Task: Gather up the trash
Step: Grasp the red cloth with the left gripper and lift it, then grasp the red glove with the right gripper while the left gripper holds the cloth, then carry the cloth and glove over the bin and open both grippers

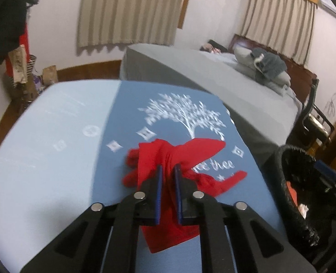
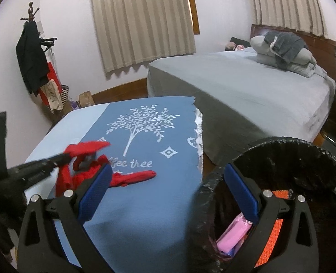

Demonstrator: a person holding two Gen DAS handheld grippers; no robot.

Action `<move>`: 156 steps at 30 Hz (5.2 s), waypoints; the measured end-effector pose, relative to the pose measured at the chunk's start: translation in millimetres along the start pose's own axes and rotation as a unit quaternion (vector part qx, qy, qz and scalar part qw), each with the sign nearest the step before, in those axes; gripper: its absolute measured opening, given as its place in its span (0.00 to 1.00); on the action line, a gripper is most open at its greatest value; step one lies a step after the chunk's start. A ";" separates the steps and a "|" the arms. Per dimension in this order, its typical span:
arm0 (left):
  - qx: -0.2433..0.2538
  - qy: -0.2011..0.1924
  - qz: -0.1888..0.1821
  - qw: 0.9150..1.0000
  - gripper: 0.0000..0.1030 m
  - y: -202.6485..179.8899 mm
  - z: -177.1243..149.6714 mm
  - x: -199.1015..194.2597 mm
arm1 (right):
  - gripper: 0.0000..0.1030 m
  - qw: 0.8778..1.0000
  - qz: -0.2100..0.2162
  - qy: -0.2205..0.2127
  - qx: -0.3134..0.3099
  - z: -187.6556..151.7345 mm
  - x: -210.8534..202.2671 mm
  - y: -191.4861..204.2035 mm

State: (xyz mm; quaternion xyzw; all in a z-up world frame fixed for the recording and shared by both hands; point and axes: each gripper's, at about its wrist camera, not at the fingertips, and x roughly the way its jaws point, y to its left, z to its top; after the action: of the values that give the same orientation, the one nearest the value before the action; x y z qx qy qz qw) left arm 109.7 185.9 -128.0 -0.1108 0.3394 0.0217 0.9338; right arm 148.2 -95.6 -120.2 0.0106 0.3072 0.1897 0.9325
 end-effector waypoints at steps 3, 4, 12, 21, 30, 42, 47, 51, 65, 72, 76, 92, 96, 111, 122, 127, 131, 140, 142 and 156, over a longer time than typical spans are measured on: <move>0.002 -0.011 0.021 1.000 0.10 11.8 4.4 -6.9 | 0.93 1.000 0.009 0.000 -0.005 3.5 5.2 9.1; 0.002 -0.014 0.030 0.999 0.10 17.4 5.2 -8.6 | 0.93 1.000 0.012 0.001 -0.007 4.5 7.1 12.1; -0.020 -0.001 0.077 0.997 0.10 57.5 -2.7 -0.7 | 0.93 0.999 0.043 0.020 -0.023 8.4 33.0 48.8; -0.048 0.034 0.071 0.996 0.17 79.1 -18.7 14.4 | 0.93 0.997 0.057 0.048 -0.030 3.3 52.8 70.9; -0.054 0.011 0.059 0.997 0.59 80.8 -13.6 10.9 | 0.93 0.997 0.049 0.061 -0.028 0.0 60.1 66.8; -0.050 0.017 0.067 0.996 0.63 83.1 -1.0 31.5 | 0.93 0.996 0.047 0.072 -0.036 -1.5 75.1 72.0; -0.039 0.037 0.089 0.995 0.63 88.4 -2.0 45.6 | 0.93 0.994 0.050 0.092 -0.040 -7.4 91.2 80.4; -0.045 0.052 0.087 0.994 0.63 96.8 -3.3 54.6 | 0.93 0.992 0.057 0.101 -0.041 -11.4 98.5 88.2; -0.042 0.061 0.081 0.994 0.53 105.7 -4.4 58.7 | 0.66 0.983 0.071 0.150 -0.075 -22.2 119.8 117.7; -0.043 0.060 0.075 0.994 0.53 100.8 -3.2 59.8 | 0.15 0.984 0.070 0.147 -0.068 -21.9 116.8 109.1; -0.040 0.060 0.070 0.995 0.51 97.2 -2.1 61.7 | 0.13 0.985 0.076 0.143 -0.051 -20.0 110.4 101.0; -0.027 0.046 0.011 0.999 0.09 61.3 -0.1 40.3 | 0.13 0.989 0.087 0.113 -0.028 -0.1 68.0 79.9; -0.019 0.037 0.007 0.999 0.09 48.5 6.9 28.5 | 0.13 0.990 0.085 0.105 -0.028 5.2 59.4 77.3; 0.001 -0.003 -0.015 1.000 0.09 6.6 34.6 -9.8 | 0.12 0.995 0.086 0.056 -0.012 27.5 20.1 57.9; 0.030 -0.034 -0.045 0.998 0.09 -29.4 46.2 -33.3 | 0.12 0.997 0.081 0.012 -0.012 47.5 -17.7 45.6; 0.037 -0.040 -0.055 0.997 0.09 -43.5 47.2 -39.4 | 0.12 0.997 0.074 0.000 -0.007 52.3 -32.8 35.2; 0.044 -0.044 -0.063 0.996 0.09 -52.7 49.0 -44.5 | 0.12 0.998 0.068 -0.009 -0.001 52.6 -43.7 26.0; 0.060 -0.052 -0.088 0.993 0.09 -80.2 48.9 -53.4 | 0.12 0.998 0.051 -0.024 0.009 50.3 -65.7 5.3; 0.066 -0.051 -0.095 0.992 0.09 -88.9 47.5 -53.5 | 0.12 0.999 0.043 -0.028 0.012 49.4 -71.9 -1.7; 0.106 -0.041 -0.152 0.982 0.09 -158.7 36.3 -54.0 | 0.12 0.997 -0.017 -0.054 0.043 37.1 -116.5 -58.0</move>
State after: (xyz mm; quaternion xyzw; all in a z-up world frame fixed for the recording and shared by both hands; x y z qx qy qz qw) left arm 109.4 41.2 -36.0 -0.0606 0.2806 -0.1523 0.9457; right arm 103.6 -187.8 -31.7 0.0557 0.2643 0.1596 0.9495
